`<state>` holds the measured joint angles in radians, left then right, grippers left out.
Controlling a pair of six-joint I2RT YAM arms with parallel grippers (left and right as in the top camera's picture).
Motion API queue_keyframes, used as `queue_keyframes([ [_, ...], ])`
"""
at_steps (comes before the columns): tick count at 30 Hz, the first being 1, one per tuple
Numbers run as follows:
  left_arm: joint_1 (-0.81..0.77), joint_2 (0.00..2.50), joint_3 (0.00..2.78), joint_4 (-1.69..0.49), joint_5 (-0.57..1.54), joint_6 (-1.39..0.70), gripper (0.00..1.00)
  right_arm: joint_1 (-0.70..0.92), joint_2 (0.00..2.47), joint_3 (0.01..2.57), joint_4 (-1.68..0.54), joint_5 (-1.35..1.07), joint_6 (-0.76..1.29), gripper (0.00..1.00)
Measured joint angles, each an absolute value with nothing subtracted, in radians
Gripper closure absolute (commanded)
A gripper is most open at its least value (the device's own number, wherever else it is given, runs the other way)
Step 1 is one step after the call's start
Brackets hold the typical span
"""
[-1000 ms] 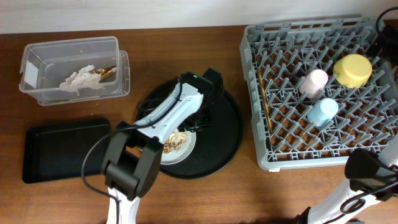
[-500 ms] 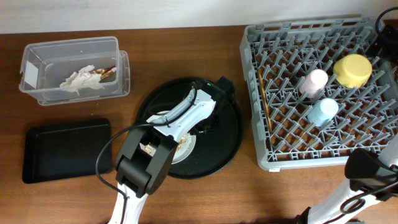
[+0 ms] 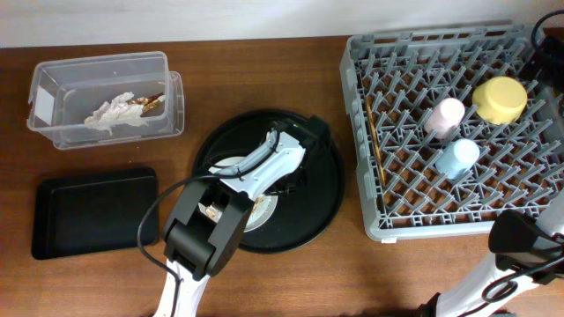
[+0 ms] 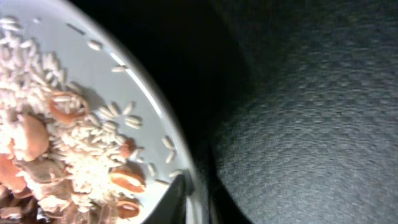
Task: Sort waste into correct bins and load items into the dishwasher rack
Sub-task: 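Grasp the white plate rim with the left gripper and lift, then carry the plate left over the black rectangular tray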
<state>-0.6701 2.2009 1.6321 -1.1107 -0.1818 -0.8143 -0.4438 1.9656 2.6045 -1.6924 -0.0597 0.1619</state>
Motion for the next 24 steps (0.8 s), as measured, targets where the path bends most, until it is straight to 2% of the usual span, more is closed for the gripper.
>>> queue_keyframes([
  [3, -0.671, 2.201, 1.631, -1.123, -0.191, -0.815, 0.99, -0.444, 1.966, 2.605, -1.692, -0.06, 0.162, 0.02],
  [11, -0.672, 2.201, 1.658, -1.266, -0.189, -0.812, 0.99, -0.444, 1.966, 2.605, -1.693, -0.06, 0.162, 0.02],
  [24, -0.635, 2.202, 2.004, -1.629, -0.223, -0.813, 0.99, -0.444, 1.966, 2.605, -1.692, -0.06, 0.162, 0.02],
])
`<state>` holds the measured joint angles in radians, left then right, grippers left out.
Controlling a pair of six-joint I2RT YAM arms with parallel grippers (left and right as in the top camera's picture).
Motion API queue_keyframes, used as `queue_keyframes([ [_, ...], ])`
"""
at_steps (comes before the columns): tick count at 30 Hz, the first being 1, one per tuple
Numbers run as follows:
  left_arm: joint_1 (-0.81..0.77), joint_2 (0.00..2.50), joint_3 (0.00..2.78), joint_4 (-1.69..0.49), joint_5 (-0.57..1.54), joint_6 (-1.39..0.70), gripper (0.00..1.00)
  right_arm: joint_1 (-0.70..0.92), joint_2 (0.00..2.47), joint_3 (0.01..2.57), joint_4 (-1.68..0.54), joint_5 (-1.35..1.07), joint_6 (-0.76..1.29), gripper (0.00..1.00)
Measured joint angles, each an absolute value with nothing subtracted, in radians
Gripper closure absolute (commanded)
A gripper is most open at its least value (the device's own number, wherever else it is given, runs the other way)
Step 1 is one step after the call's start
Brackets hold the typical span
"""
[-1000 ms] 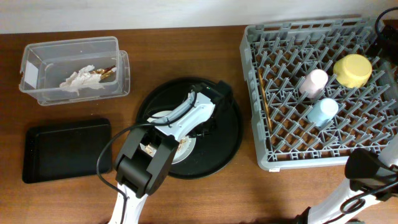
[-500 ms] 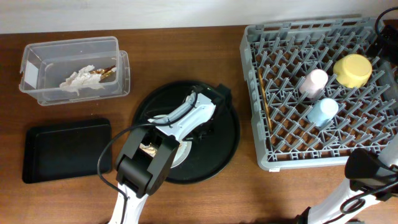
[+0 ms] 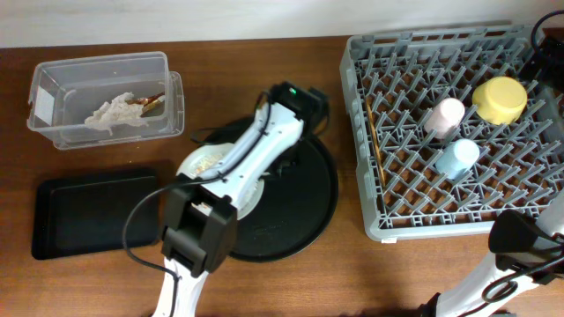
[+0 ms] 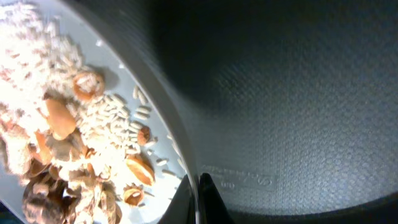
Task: Sort waste into correct bins and load items into the dishwasher rack
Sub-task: 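Carry the plate left over the black rectangular tray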
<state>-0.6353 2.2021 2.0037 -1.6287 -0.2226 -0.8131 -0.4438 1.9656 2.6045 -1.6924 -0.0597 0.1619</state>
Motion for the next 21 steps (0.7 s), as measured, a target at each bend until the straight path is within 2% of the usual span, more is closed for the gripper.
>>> queue_keyframes([
  [11, -0.313, 2.194, 2.071, -1.679, -0.214, -0.798, 0.99, -0.444, 1.966, 2.604, -1.692, -0.06, 0.162, 0.02],
  [21, 0.01, 2.132, 2.073, -1.607, -0.008, -0.642, 0.99, -0.444, 1.966, 2.604, -1.692, -0.06, 0.162, 0.02],
])
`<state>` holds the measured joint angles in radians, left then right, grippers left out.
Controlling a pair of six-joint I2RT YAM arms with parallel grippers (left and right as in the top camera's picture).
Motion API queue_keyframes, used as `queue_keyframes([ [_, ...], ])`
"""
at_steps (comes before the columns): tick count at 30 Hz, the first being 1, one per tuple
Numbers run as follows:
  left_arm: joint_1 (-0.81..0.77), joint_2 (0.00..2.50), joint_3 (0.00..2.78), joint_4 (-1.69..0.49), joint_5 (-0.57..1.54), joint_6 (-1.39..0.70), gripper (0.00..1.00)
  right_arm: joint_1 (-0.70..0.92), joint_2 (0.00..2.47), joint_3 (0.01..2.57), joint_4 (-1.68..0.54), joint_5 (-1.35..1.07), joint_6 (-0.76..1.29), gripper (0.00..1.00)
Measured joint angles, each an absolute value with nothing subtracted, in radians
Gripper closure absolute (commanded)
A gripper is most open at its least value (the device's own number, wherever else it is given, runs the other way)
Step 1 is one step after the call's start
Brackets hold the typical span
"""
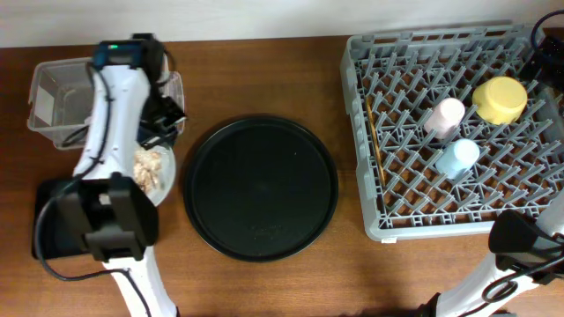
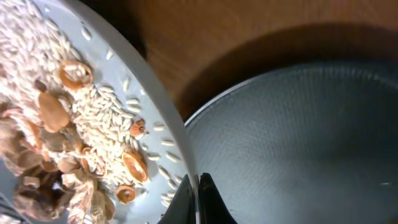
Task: Sort waste into correct bins and load items into the dishwasher rack
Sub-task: 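Carry the plate left over the black rectangular tray, then tilt the plate with the left gripper to dump scraps onto the tray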
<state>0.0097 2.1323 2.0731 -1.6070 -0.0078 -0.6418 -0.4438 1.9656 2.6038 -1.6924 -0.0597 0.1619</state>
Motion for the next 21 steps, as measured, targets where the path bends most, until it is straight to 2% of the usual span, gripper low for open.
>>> queue_keyframes([
  [9, 0.242, 2.132, 2.073, -1.607, 0.271, -0.463, 0.99, -0.444, 1.966, 2.604, -1.692, -0.06, 0.162, 0.02],
  [21, 0.423, 2.132, 2.0, -1.589, 0.585, -0.273, 0.99, -0.444, 1.966, 2.604, -1.692, -0.06, 0.163, 0.02],
])
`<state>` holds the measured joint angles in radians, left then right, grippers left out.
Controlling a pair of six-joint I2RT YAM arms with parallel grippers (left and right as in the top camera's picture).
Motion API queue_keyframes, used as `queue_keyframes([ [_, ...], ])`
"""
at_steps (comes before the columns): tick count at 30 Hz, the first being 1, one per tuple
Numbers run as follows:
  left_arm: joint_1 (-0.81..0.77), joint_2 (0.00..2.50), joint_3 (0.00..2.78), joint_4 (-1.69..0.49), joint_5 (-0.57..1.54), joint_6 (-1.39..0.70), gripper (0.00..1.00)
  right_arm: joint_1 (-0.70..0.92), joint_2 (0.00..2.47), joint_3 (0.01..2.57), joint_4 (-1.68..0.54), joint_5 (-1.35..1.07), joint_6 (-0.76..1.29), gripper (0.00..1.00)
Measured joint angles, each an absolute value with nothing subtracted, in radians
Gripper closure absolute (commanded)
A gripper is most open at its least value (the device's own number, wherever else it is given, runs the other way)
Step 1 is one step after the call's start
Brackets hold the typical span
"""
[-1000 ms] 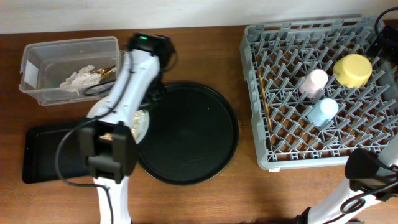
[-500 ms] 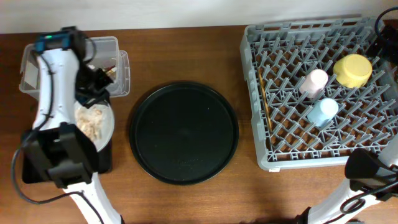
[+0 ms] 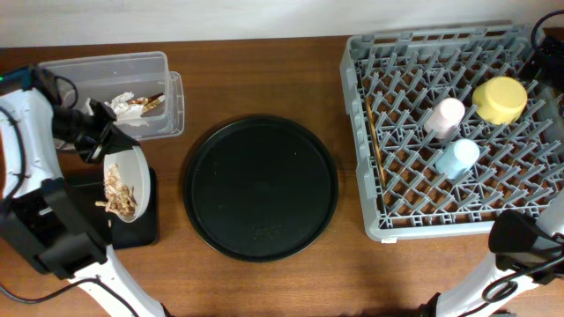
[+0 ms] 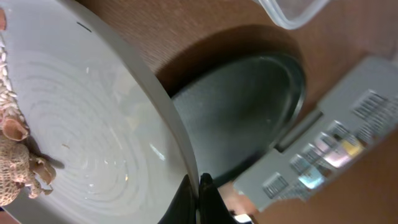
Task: Sort waste into correct bins and load items into the dishwasher rack
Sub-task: 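Tilt the plate with the left gripper to dump scraps onto the tray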
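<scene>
My left gripper [image 3: 106,148] is shut on the rim of a white plate [image 3: 124,185]. The plate is tilted steeply over the black rectangular tray [image 3: 146,222] at the left. Brown food scraps [image 3: 115,192] lie along the plate's lower side. In the left wrist view the fingertips [image 4: 198,186] pinch the plate [image 4: 99,130] at its rim, the scraps [image 4: 15,163] are bunched at the left edge, and the rest of the plate is bare. The grey dishwasher rack [image 3: 397,132] stands at the right. The right gripper is out of view.
A clear plastic bin [image 3: 106,63] with crumpled paper sits at the back left. The round black tray [image 3: 260,187] lies mid-table. In the rack are a yellow cup [image 3: 500,99], a pink cup [image 3: 443,116] and a light blue cup [image 3: 456,158]. The right arm's base [image 3: 522,242] is at the bottom right.
The left gripper has moved the plate further left, from beside the clear bin to over the black rectangular tray. The plate is now tilted steeply, and the food has slid to its lower edge.
The left gripper first gripped the rim of the plate of rice and scraps on the round black tray. Then the plate was raised at the tray's left side, then held beside the clear bin. Now it is tilted over the rectangular tray.
</scene>
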<state>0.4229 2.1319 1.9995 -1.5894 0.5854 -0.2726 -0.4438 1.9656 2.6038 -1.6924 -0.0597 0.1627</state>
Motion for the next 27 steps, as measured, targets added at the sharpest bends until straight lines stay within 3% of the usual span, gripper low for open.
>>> queue_keyframes([
  [15, 0.672, 2.132, 1.968, -1.684, 0.949, 0.005, 0.99, -0.444, 1.966, 2.604, -1.692, -0.06, 0.162, 0.02],
  [27, 0.76, 2.131, 1.736, -1.687, 1.116, 0.131, 0.99, -0.444, 1.966, 2.604, -1.692, -0.06, 0.162, 0.02],
])
